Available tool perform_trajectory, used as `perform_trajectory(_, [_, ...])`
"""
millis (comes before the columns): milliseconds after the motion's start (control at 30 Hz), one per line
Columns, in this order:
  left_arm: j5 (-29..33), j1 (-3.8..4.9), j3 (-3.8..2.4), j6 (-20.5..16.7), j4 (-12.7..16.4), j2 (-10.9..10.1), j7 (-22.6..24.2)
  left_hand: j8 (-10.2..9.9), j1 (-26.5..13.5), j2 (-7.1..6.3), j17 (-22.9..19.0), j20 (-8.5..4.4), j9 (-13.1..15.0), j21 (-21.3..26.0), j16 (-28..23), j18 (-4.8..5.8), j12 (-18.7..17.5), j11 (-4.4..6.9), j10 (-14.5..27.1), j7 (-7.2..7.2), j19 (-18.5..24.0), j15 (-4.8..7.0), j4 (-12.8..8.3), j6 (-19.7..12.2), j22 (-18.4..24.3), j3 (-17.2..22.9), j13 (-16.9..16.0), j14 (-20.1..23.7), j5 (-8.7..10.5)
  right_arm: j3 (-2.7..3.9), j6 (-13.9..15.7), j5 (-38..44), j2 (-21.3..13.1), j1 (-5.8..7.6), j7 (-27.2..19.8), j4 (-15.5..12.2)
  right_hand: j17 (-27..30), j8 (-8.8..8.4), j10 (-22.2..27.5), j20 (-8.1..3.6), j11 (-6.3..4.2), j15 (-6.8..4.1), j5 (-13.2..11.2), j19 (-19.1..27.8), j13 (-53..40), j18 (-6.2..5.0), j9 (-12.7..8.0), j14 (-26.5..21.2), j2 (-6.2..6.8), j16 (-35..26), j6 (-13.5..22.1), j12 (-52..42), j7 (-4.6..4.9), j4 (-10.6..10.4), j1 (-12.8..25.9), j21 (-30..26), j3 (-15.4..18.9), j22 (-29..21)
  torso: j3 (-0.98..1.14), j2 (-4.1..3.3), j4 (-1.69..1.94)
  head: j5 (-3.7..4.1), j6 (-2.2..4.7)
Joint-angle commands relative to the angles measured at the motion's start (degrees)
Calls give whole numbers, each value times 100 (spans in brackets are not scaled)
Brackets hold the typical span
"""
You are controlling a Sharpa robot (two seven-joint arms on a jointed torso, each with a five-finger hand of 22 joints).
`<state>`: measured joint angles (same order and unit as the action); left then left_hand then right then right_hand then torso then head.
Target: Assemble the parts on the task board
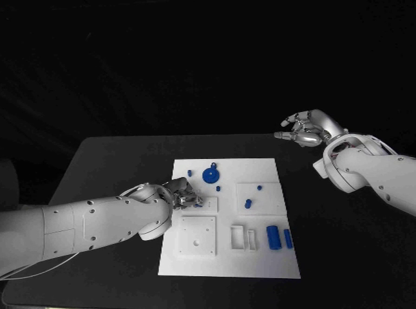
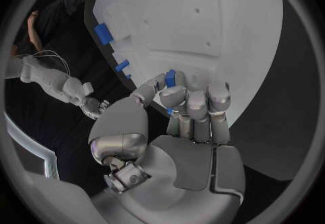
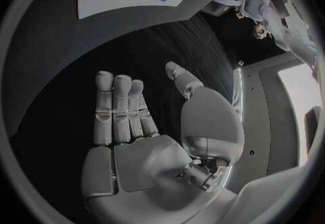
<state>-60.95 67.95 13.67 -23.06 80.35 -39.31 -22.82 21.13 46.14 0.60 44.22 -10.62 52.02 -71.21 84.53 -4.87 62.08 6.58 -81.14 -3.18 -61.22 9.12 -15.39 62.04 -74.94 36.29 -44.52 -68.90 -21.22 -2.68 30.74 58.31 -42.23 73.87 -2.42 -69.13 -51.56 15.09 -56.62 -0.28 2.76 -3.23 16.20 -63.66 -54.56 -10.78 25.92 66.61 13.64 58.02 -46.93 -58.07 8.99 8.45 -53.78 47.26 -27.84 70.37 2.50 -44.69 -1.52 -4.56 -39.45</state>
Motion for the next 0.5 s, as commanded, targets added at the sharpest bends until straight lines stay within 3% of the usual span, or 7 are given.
perform_trajectory(33, [9,-12,10,153,-7,3,-51,23,104,56,-9,-490,231,-31,8,-332,-11,156,124,527,18,458,-2,1209,-25,22,6,-500,-30,2,-68,14,7,-3,-37,0,-6,38,31,28,4,-19,19,5,7,-422,1,30,-43,-34,-3,-38,29,6,26,-35,38,9,1,0,3,1,0])
perform_trajectory(367, [125,-11,10,163,-22,22,-15,79,151,-141,-7,-483,181,-40,29,-328,15,154,115,532,15,452,45,1235,-12,-26,-12,-508,-17,2,-73,13,15,-5,-36,8,-8,39,34,29,4,-18,25,4,14,-422,0,30,-47,-37,-3,-43,30,-1,31,-39,39,11,0,-1,1,1,-11])
perform_trajectory(433, [132,-11,10,173,-27,26,-13,87,149,-198,-7,-481,138,-41,35,-328,21,154,116,532,15,451,100,1230,-5,-42,-17,-506,46,2,-75,13,15,-5,-37,7,-8,39,35,29,4,-18,27,4,15,-422,0,30,-47,-37,-3,-44,30,-2,33,-39,40,11,0,-1,1,0,-12])
perform_trajectory(500, [147,-11,10,173,-30,27,-12,118,156,-246,-7,-482,60,-42,43,-333,28,155,121,535,19,451,189,1233,5,-61,-24,-502,365,2,-78,13,15,-5,-34,8,-9,39,35,29,4,-18,28,4,17,-422,0,30,-47,-38,-3,-45,30,-4,34,-40,40,12,-1,1,2,0,-14])
